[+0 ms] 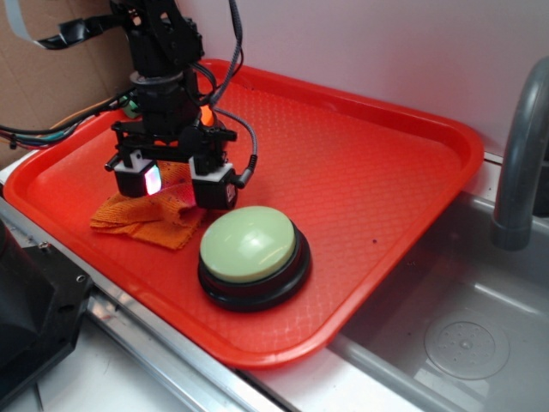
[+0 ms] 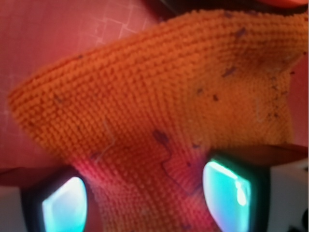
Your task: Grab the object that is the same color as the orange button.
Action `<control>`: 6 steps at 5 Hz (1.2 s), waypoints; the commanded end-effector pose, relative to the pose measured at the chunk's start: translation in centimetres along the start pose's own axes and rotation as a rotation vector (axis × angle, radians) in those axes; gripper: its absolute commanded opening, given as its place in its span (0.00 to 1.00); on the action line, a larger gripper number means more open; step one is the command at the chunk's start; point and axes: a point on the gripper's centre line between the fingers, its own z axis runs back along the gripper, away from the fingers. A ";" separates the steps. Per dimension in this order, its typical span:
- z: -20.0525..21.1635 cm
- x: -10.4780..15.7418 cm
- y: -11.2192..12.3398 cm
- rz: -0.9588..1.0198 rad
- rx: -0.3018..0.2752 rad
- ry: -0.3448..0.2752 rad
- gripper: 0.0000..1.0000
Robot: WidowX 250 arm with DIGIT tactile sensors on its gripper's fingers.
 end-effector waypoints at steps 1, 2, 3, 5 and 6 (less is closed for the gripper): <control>-0.3 0.5 0.1 0.069 0.005 -0.008 0.00; -0.6 0.6 0.4 0.084 0.011 0.001 0.00; -0.4 0.6 0.4 0.085 0.022 -0.007 0.00; 2.3 0.5 1.5 -0.011 0.042 -0.023 0.00; 4.5 0.5 3.1 -0.092 0.056 -0.040 0.00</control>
